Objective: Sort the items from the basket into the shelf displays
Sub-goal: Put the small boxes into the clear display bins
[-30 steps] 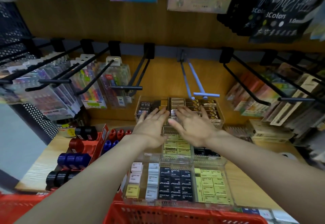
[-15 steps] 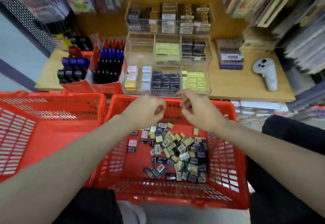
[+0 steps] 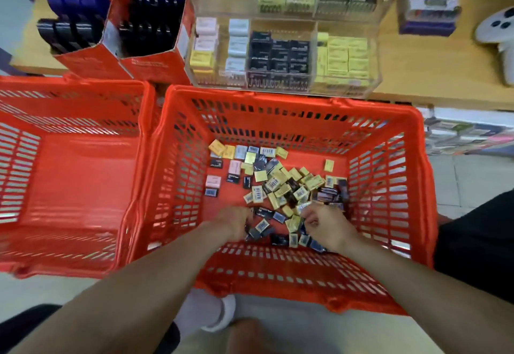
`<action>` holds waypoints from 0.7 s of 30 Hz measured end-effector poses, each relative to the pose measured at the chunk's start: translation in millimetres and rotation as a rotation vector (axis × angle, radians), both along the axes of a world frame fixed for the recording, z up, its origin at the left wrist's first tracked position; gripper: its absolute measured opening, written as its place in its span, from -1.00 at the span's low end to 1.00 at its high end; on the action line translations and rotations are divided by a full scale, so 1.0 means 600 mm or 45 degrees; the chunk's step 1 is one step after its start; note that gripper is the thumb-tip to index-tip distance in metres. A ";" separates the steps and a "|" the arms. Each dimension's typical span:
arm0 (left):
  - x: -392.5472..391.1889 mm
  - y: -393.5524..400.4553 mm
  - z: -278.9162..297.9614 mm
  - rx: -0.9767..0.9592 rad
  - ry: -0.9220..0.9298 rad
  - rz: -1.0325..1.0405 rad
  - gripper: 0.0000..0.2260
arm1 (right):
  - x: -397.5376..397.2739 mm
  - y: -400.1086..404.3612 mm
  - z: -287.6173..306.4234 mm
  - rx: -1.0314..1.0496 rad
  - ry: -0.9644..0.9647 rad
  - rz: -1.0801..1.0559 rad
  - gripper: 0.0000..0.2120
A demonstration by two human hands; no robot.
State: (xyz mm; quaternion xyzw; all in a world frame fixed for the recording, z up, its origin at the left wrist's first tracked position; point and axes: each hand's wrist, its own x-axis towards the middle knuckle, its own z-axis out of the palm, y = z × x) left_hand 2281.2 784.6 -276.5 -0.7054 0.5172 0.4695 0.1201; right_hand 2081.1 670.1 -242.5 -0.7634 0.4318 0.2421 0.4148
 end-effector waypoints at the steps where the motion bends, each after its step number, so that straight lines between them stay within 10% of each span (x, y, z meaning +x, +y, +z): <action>1: -0.002 0.002 -0.012 -0.013 -0.016 -0.053 -0.71 | -0.001 0.002 -0.005 -0.006 -0.009 -0.022 -0.79; 9: 0.012 0.026 -0.051 -0.080 -0.099 -0.430 -0.56 | -0.010 0.033 -0.016 0.001 -0.222 -0.197 -0.88; 21: 0.058 0.051 -0.052 -0.005 0.090 0.223 -0.77 | 0.008 0.043 -0.003 0.181 -0.262 -0.484 -0.84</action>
